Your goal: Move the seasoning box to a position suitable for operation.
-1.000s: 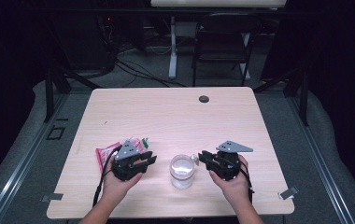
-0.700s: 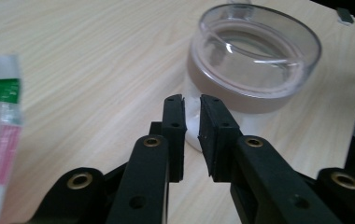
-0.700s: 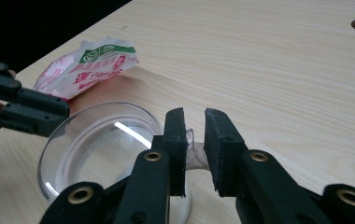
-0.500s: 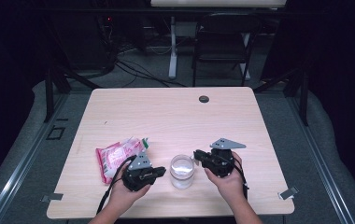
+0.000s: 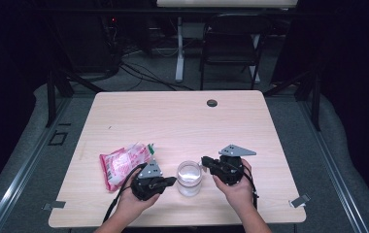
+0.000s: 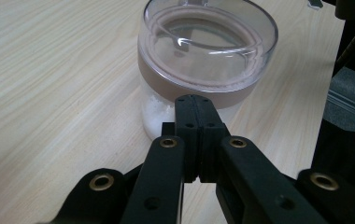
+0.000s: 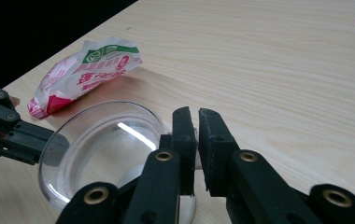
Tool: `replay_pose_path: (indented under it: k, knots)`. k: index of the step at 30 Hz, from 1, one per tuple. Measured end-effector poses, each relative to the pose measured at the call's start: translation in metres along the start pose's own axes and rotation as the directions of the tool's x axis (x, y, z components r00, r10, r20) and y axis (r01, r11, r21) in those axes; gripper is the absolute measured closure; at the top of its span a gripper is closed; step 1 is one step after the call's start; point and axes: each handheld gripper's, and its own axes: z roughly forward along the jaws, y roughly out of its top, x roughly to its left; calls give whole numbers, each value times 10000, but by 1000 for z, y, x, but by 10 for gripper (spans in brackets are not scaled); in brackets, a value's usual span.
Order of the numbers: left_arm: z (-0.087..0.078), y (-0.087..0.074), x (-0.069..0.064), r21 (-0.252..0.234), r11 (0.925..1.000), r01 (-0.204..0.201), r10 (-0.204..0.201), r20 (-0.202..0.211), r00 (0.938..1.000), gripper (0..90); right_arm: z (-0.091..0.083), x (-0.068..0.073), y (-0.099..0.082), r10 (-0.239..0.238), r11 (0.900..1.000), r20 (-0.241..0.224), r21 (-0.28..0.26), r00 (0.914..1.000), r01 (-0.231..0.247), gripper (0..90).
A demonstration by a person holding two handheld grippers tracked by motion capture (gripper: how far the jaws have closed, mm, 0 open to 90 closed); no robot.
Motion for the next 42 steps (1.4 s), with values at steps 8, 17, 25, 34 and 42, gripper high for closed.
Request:
replay_pose_path:
  k: [8,17,25,34,42]
  knots:
    - [-1,1,0,-146,9999,-28,28,19,10000,900,0,0,-1,67,10000,-43,-25,10000,-67,850]
    - [-3,2,-1,-251,9997,22,-22,25,10000,900,0,-1,-2,156,9998,-97,-109,9998,-157,849]
    - [1,2,0,-6,10000,-67,67,-184,9998,900,-1,-3,-3,315,9994,-269,-124,9991,-319,847]
    - [-3,3,-2,-316,9995,-46,42,-120,9999,900,-1,-2,-3,329,9993,-241,-161,9992,-333,848]
    - [0,3,-2,0,9996,-267,267,-299,9992,900,-1,-3,-4,436,9988,-233,-195,9988,-441,849]
